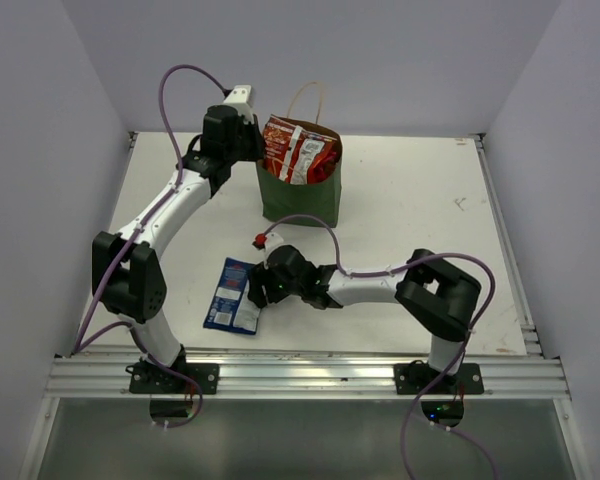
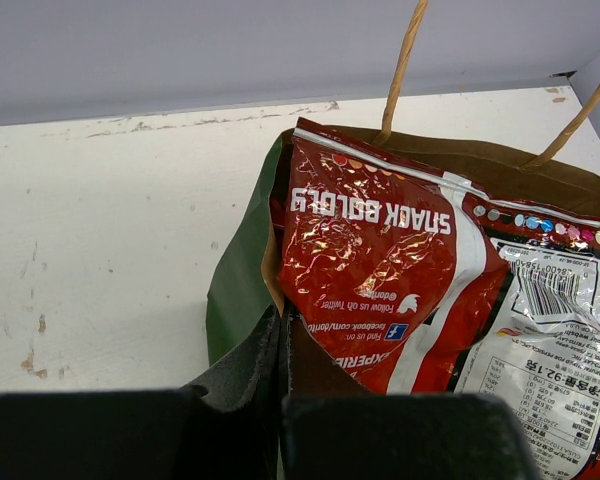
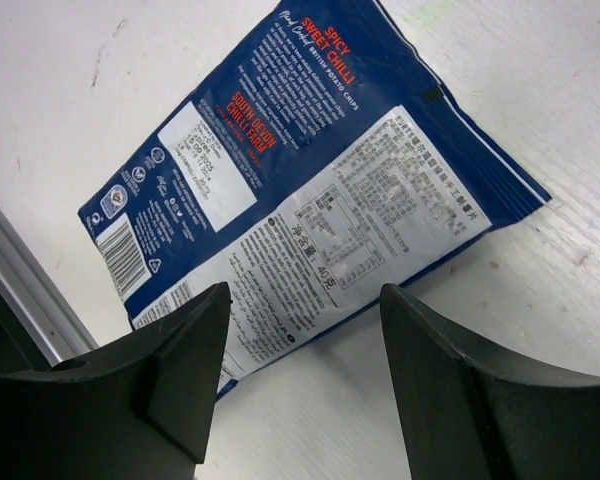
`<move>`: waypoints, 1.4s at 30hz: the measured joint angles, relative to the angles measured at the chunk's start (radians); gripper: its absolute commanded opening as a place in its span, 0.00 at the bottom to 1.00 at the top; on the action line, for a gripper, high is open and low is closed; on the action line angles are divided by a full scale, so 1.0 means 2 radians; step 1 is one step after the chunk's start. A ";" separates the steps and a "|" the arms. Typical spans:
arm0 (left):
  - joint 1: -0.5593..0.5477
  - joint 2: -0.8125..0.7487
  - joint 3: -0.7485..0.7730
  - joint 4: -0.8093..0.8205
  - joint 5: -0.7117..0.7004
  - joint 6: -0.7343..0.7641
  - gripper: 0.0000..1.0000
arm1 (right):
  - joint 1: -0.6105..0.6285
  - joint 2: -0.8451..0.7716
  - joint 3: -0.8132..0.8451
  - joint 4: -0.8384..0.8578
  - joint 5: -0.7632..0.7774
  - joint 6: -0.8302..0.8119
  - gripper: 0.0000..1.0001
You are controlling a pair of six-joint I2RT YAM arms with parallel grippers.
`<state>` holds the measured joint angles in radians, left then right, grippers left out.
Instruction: Place the snacks into the paper bag
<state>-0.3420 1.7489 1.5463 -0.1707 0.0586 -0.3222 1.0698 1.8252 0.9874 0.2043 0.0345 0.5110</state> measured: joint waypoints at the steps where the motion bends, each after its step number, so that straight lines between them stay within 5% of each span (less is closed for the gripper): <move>1: 0.000 0.000 0.000 0.000 0.000 0.000 0.00 | 0.002 0.004 0.004 0.000 0.001 0.000 0.65; 18: 0.000 -0.003 -0.003 0.001 0.000 0.000 0.00 | 0.034 0.092 0.097 -0.017 0.041 -0.015 0.67; 21: 0.000 -0.004 -0.003 0.000 0.000 0.000 0.00 | 0.053 0.103 0.123 -0.044 0.070 -0.030 0.81; 22: 0.000 -0.005 -0.003 -0.001 0.000 0.000 0.00 | 0.061 0.105 0.129 -0.051 0.080 -0.036 0.97; 30: 0.000 -0.005 -0.003 -0.001 0.000 0.000 0.00 | 0.099 0.118 0.157 -0.096 0.125 -0.071 0.98; 32: 0.000 -0.005 -0.003 -0.001 0.000 0.000 0.00 | 0.101 0.128 0.170 -0.103 0.132 -0.076 0.90; 34: 0.000 -0.005 -0.003 -0.001 0.000 0.000 0.00 | 0.101 0.134 0.179 -0.106 0.135 -0.078 0.68; 36: 0.000 -0.005 -0.003 -0.001 0.000 0.000 0.00 | 0.101 0.139 0.186 -0.106 0.136 -0.079 0.58; 40: 0.000 -0.005 -0.004 -0.001 0.000 0.000 0.00 | 0.102 0.147 0.196 -0.104 0.132 -0.076 0.01; 42: 0.000 -0.006 -0.004 -0.001 0.000 0.000 0.00 | 0.103 0.147 0.196 -0.104 0.137 -0.075 0.00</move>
<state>-0.3420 1.7374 1.5379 -0.1730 0.0586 -0.3222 1.2766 2.1193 1.3800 -0.0036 0.3084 0.3611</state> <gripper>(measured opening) 0.008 0.055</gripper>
